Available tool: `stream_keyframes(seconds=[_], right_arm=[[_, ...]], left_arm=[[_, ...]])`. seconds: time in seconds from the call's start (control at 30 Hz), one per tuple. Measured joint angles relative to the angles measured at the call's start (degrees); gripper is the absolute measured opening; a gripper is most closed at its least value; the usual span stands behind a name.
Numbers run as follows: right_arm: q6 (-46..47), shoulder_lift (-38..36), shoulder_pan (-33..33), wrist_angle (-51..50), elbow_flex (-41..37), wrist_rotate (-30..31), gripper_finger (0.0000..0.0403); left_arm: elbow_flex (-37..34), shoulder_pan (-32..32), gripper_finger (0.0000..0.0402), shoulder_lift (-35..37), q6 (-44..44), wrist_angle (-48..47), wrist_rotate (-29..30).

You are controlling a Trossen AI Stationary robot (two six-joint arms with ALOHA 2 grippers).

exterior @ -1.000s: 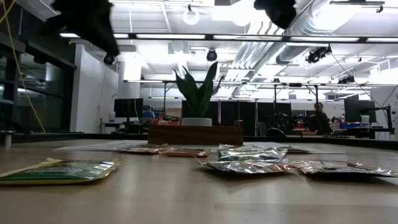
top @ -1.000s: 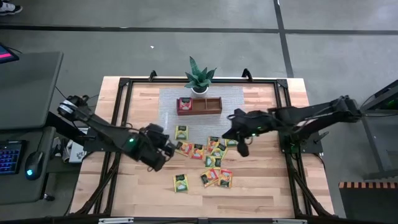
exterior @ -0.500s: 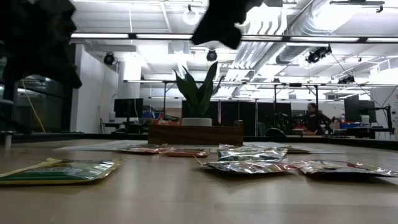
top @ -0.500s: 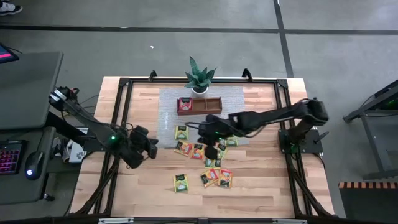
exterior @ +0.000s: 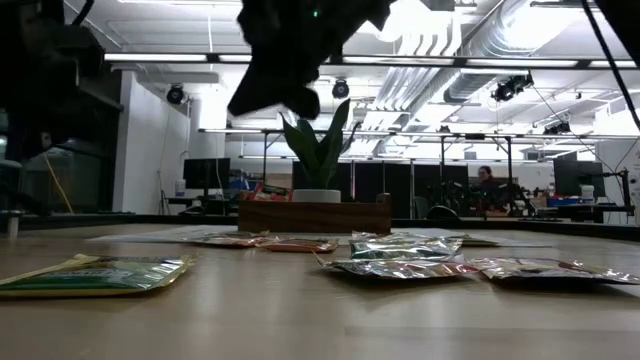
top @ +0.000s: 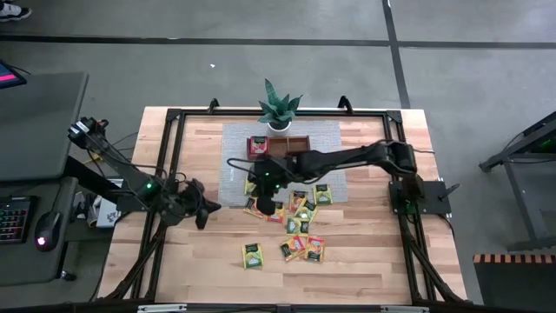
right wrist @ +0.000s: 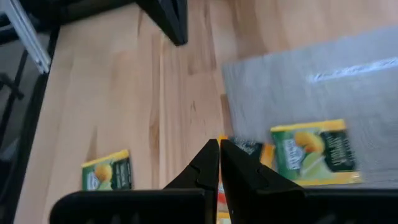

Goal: Pick & Place Tea
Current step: Put the orange tea bag into the middle section of the wooden organizer

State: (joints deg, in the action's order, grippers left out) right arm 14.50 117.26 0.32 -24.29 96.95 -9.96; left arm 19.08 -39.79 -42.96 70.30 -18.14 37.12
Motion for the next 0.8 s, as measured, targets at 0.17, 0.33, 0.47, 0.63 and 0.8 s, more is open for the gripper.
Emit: stream_keyframes(seconds=[0.17, 0.33, 0.47, 0.63, 0.8], right_arm=[[-0.95, 3.31, -0.31, -0.80, -0.38, -2.43, 0.0012], [0.43, 6.47, -0.88, 0.54, -0.40, -5.95, 0.0038], [0.63, 8.67, -1.13, 0.99, -0.43, -6.92, 0.0099], [0.36, 9.75, -1.07, 3.89, -0.44, -3.32, 0.0181], [-3.32, 10.15, -1.18, 5.95, -0.44, 2.21, 0.0230]], left_arm=[[-3.30, 0.02, 0.0000, -0.02, -1.57, 5.21, -1.09], [-6.22, 0.02, 0.0000, 0.04, -1.73, 10.54, -2.01], [-8.63, 0.02, 0.0000, 0.02, -3.33, 16.67, -3.90], [-9.58, 0.04, 0.0000, 0.02, -5.40, 19.59, -5.39], [-9.58, 0.04, 0.0000, 0.02, -5.56, 19.96, -6.51]])
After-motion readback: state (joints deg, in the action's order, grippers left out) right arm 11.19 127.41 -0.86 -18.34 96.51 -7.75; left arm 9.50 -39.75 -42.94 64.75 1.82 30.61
